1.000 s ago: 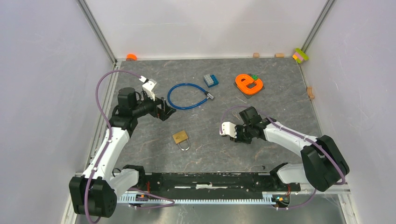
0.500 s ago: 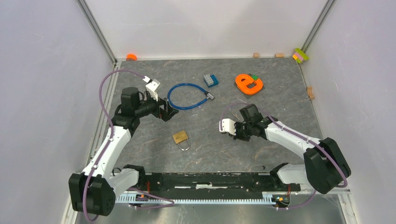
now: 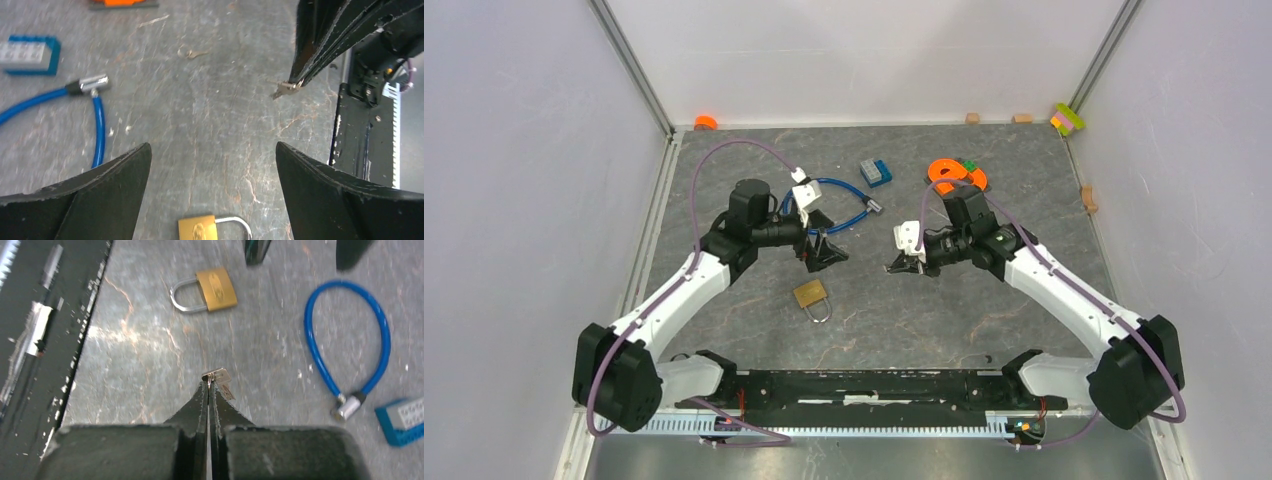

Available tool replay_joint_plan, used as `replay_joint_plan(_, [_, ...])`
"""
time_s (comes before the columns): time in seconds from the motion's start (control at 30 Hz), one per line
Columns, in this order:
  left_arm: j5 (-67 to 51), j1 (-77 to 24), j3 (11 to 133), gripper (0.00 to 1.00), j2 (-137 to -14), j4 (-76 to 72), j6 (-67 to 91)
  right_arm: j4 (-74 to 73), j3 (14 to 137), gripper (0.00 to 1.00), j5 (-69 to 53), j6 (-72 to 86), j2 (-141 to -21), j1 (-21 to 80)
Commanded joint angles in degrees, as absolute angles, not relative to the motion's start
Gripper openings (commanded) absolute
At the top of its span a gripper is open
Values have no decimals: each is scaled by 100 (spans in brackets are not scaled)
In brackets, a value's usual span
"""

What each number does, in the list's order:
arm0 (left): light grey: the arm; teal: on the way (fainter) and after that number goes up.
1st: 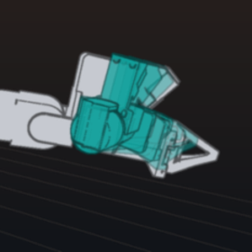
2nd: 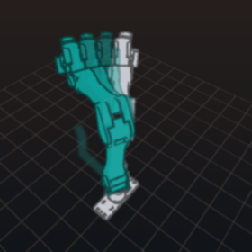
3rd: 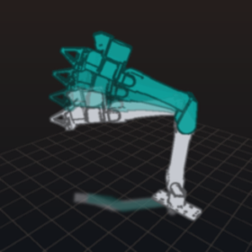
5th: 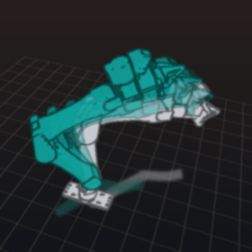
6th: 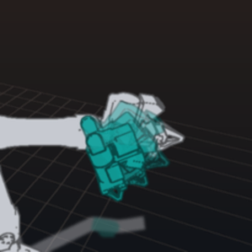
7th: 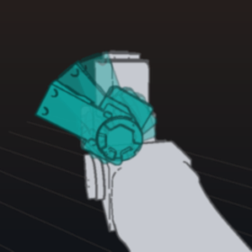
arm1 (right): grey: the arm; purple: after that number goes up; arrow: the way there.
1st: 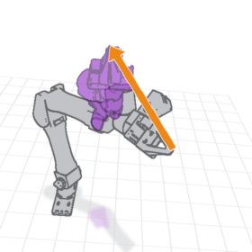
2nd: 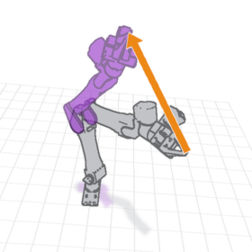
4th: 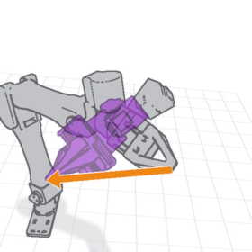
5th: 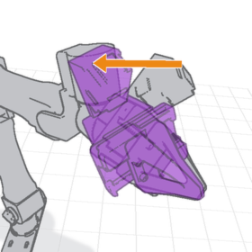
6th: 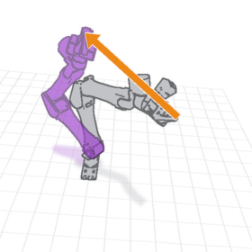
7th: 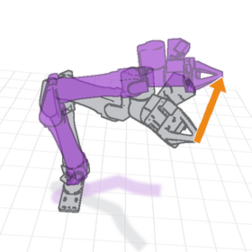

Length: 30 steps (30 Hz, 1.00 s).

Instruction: Unlock with the key

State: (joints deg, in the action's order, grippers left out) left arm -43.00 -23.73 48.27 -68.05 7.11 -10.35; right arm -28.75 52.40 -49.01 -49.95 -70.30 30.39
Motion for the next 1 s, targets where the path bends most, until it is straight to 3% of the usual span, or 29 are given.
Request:
replay_joint_plan(0.0, [-5501, -2580, 5142, 100, -7050, 27, -1755, -3313, 5747, 0, -6174, -5351, -7219, 3067])
replay_joint_plan(0.1, [-5870, -2705, 5314, 99, -7278, 29, -2074, -3560, 5951, 0, -6566, -5574, -7321, 3063])
replay_joint_plan(0.27, [-6604, -2837, 5537, 90, -7787, 26, -2207, -3689, 6085, 0, -7152, -5669, -7463, 3071])
replay_joint_plan(0.6, [-7320, -3369, 5452, 91, -8391, -371, -2412, -3832, 6247, 1, -7153, -5774, -7614, 3074])
replay_joint_plan(0.67, [-7342, -3431, 5423, 85, -8482, -514, -2366, -3829, 6232, 0, -7167, -5760, -7607, 3075])
replay_joint_plan(0.97, [-7491, -3519, 5202, 38, -8549, -852, -2380, -3622, 6154, 0, -7009, -5520, -7398, 3076])
